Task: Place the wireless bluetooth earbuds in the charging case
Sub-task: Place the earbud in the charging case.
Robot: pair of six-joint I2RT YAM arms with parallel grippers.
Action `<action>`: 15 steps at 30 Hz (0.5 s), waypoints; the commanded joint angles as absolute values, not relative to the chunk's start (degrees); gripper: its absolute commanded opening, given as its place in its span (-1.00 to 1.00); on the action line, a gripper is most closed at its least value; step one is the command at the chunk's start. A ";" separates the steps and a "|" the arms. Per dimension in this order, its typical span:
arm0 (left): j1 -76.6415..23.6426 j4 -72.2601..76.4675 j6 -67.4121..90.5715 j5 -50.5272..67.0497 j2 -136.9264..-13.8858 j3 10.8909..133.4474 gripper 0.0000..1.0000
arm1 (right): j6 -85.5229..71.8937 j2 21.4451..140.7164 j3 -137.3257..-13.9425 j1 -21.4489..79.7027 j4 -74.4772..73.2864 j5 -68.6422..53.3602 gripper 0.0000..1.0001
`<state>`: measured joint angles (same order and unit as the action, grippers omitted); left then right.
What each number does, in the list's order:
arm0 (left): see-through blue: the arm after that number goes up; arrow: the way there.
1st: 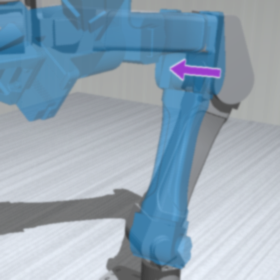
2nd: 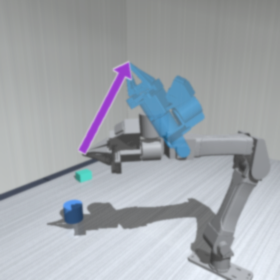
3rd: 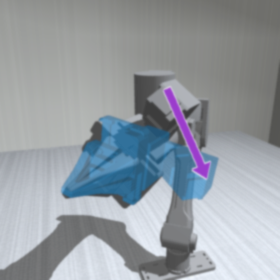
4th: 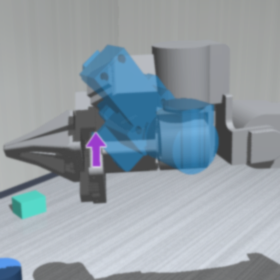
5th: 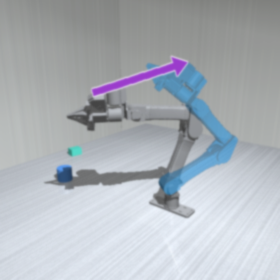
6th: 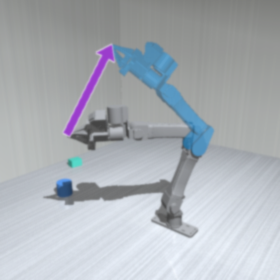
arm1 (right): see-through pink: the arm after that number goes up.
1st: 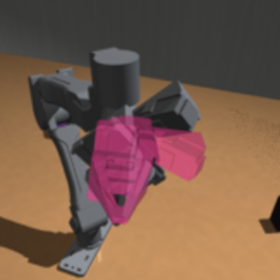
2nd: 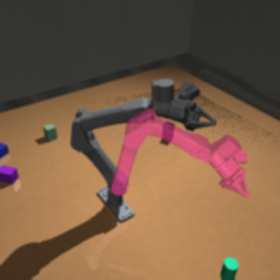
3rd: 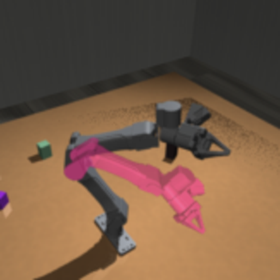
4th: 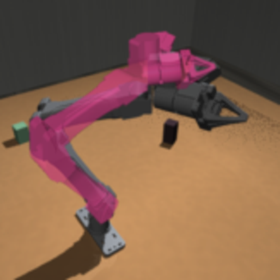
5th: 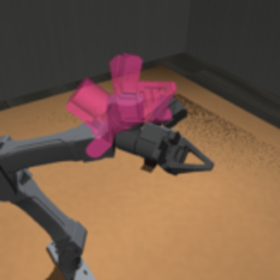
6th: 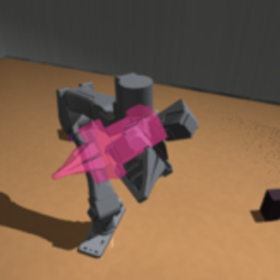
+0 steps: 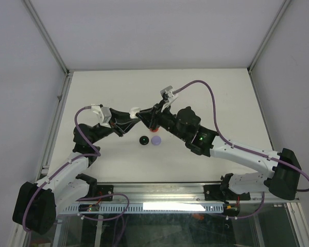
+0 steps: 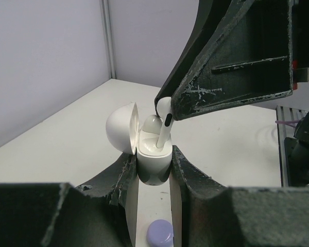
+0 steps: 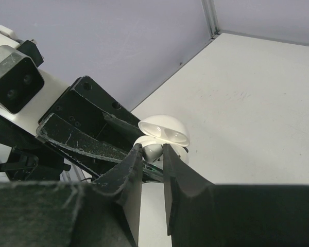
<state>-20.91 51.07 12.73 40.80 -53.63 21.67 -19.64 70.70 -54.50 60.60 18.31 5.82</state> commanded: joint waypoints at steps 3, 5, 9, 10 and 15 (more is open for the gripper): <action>-20.66 52.19 10.94 39.95 -53.37 23.11 -0.95 | -21.31 72.15 -59.34 61.59 12.19 6.50 -0.58; -20.70 52.17 10.81 39.86 -53.31 23.03 -0.95 | -21.40 72.32 -59.65 61.66 11.94 6.33 -0.58; -20.66 52.46 11.01 39.99 -53.26 22.96 -0.95 | -21.82 72.95 -60.12 61.71 10.63 6.58 -0.58; -20.71 52.78 11.12 39.99 -53.20 22.90 -0.95 | -21.91 72.90 -60.05 61.74 10.50 6.52 -0.57; -20.68 54.13 11.89 39.84 -53.09 22.46 -0.95 | -21.95 71.08 -58.55 61.71 10.34 9.09 -0.57</action>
<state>-20.91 48.95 12.19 40.80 -53.78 21.67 -21.02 72.34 -57.98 60.80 12.53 7.51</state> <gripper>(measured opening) 0.248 0.218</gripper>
